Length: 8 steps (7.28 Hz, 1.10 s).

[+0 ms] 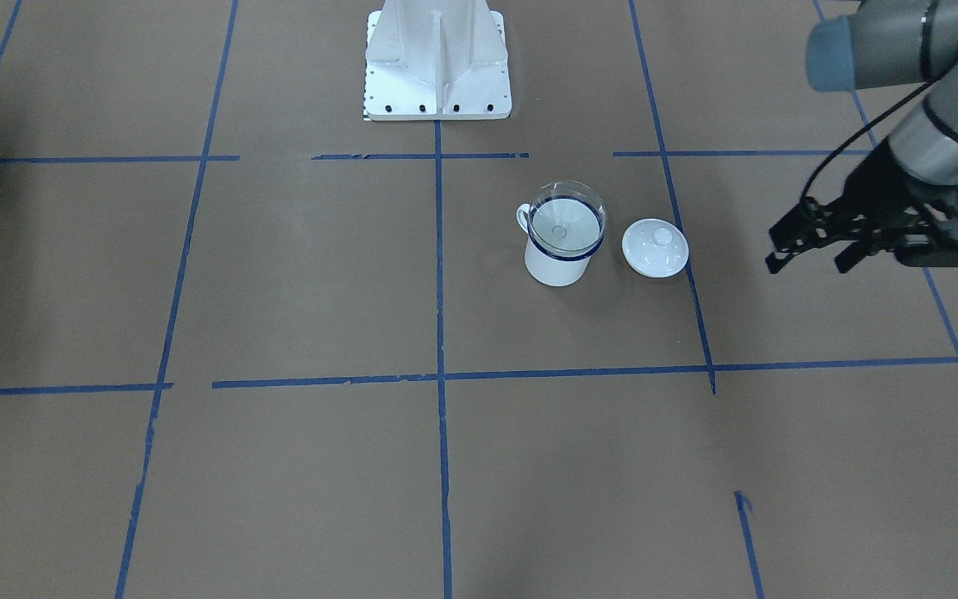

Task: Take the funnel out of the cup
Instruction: 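Move the left gripper over the clear glass funnel in the mug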

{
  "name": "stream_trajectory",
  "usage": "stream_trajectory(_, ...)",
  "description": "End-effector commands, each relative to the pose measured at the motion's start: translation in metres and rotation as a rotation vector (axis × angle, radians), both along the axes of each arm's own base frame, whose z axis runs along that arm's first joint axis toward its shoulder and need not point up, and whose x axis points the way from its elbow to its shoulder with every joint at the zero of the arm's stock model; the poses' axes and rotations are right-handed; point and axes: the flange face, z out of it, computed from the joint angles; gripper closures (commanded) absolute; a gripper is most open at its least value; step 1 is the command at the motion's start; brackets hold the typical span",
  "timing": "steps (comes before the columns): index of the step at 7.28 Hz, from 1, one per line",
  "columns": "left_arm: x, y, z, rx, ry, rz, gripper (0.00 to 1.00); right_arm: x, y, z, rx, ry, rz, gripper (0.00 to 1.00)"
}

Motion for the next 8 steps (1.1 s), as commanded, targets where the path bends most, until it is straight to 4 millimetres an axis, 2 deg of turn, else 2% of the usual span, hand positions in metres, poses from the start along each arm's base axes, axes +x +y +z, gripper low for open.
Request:
stream_trajectory(1, 0.117, 0.036, -0.078, -0.138, -0.010, -0.037, 0.00, 0.000, 0.000, 0.000, 0.000, 0.000, -0.001, 0.00)
stream_trajectory(2, 0.152, 0.057, -0.089, -0.178, -0.005, -0.029, 0.00, 0.000, 0.000, 0.000, 0.000, 0.000, -0.001, 0.00)
stream_trajectory(3, 0.188, 0.068, -0.101, -0.203, -0.018, -0.049, 0.00, 0.000, 0.000, 0.000, 0.000, 0.000, -0.001, 0.00)
stream_trajectory(5, 0.241, 0.078, -0.117, -0.247, -0.035, -0.035, 0.00, 0.000, 0.000, 0.000, 0.000, 0.000, -0.001, 0.00)
stream_trajectory(7, 0.253, 0.087, -0.111, -0.249, -0.049, -0.026, 0.03, 0.000, 0.000, 0.000, 0.000, 0.000, -0.001, 0.00)
stream_trajectory(8, 0.256, 0.090, -0.108, -0.252, -0.055, -0.022, 0.16, 0.000, 0.000, 0.000, 0.000, 0.000, -0.001, 0.00)
